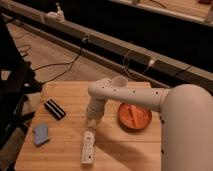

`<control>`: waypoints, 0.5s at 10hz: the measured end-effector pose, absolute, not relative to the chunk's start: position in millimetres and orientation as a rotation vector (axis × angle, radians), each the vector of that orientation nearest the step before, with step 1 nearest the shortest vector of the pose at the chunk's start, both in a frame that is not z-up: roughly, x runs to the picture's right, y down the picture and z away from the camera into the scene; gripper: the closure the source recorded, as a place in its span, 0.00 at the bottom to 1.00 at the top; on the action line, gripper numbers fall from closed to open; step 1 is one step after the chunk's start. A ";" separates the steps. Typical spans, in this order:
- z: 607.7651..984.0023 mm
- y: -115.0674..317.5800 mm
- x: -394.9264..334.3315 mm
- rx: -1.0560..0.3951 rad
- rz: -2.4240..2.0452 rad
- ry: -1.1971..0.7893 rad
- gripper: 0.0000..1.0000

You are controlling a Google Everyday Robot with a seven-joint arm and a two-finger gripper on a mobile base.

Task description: Stand the bottle upright

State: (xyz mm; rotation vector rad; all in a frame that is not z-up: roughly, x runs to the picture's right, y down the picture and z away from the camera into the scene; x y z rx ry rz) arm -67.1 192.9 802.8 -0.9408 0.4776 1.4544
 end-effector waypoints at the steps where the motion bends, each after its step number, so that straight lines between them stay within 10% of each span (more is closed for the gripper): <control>1: 798.8 180.1 -65.3 -0.924 1.462 0.450 1.00; 5: 752.9 44.3 -48.8 -0.717 1.549 0.216 1.00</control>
